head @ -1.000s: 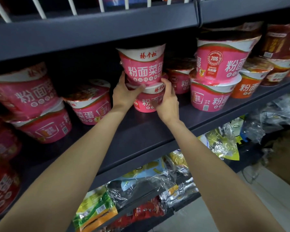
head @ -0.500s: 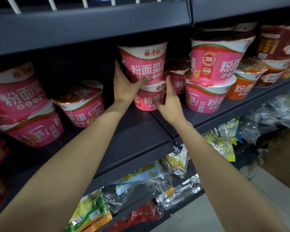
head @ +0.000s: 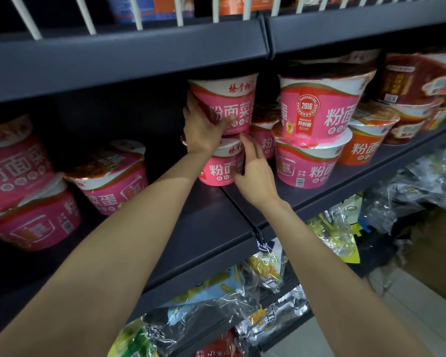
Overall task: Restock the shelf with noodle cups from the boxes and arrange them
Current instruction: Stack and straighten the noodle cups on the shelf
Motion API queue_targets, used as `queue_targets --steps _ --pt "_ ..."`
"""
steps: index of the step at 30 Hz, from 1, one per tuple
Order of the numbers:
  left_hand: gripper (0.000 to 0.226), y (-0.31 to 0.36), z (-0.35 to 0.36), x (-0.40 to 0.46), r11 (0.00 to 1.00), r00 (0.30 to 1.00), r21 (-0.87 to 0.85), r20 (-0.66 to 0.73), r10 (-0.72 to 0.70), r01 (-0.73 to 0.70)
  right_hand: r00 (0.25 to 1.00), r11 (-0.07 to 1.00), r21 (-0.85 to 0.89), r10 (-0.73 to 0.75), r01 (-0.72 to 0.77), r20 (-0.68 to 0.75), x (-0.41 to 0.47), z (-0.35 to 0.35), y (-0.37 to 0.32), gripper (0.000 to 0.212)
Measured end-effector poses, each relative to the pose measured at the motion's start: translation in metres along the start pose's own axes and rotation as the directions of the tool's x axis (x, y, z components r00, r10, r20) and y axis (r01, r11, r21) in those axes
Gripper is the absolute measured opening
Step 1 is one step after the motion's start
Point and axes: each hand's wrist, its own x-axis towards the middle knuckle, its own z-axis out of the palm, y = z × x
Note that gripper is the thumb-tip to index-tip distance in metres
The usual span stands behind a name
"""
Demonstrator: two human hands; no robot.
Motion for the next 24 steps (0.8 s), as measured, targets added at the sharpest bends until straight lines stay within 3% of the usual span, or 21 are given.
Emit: queue_targets --steps 5,9,12,15,18,24 --pt "0.114 0.006 0.001 0.011 0.984 0.994 0.175 0.112 0.007 -0.027 1.0 1.0 0.019 0.005 -0.005 -0.003 0.0 0.002 0.001 0.079" --pt "0.112 0.022 0.016 0.008 0.984 0.992 0.175 0.116 -0.049 0.028 1.0 0.999 0.042 0.014 -0.014 -0.013 0.0 0.001 0.0 0.079" --pt "0.098 0.03 0.025 0.0 0.987 0.994 0.16 0.105 -0.04 0.023 1.0 0.999 0.031 0.013 -0.013 0.001 -0.002 -0.003 0.002 0.079" --pt "0.077 0.029 0.025 -0.011 0.981 0.991 0.167 0.109 0.076 -0.094 1.0 1.0 0.005 0.012 -0.012 0.016 -0.001 -0.006 0.007 0.079" --pt "0.068 0.02 0.022 -0.019 0.939 0.96 0.251 0.214 0.182 -0.234 0.999 1.0 0.007 0.027 -0.027 0.027 -0.001 -0.007 0.008 0.077" --pt "0.077 0.023 0.02 0.009 0.933 0.902 0.286 0.425 0.079 -0.217 0.997 0.998 0.047 0.047 -0.049 0.058 -0.001 -0.006 0.005 0.081"
